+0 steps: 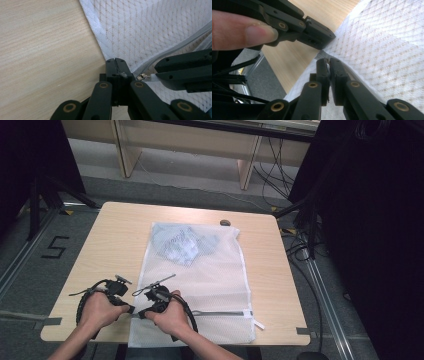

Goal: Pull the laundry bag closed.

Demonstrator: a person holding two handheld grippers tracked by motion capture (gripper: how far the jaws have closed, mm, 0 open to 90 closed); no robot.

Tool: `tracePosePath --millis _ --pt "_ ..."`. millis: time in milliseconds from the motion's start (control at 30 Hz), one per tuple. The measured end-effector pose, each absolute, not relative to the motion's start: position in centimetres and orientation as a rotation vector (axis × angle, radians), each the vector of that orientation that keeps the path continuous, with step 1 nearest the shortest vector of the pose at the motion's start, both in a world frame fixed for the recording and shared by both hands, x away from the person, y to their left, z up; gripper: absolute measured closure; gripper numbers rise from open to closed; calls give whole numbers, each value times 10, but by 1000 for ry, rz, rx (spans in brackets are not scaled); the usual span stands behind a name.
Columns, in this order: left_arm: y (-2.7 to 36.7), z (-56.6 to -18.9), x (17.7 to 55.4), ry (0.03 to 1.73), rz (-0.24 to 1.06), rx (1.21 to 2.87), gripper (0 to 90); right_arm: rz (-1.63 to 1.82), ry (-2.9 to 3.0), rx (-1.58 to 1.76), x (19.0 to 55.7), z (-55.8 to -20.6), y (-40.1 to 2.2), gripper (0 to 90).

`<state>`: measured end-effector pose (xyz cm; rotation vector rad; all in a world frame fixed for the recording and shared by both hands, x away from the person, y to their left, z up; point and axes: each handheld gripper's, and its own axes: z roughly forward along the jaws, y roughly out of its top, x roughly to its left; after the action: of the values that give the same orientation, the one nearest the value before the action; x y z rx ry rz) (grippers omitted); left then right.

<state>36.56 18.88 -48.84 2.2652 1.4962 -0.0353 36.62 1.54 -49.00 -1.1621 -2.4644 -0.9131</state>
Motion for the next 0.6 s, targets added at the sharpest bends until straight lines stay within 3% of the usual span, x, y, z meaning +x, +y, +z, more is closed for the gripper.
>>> tracePosePath --millis 600 --pt "190 -489 367 1481 -35 2277 900 -934 -2543 -1143 361 -484 8 870"
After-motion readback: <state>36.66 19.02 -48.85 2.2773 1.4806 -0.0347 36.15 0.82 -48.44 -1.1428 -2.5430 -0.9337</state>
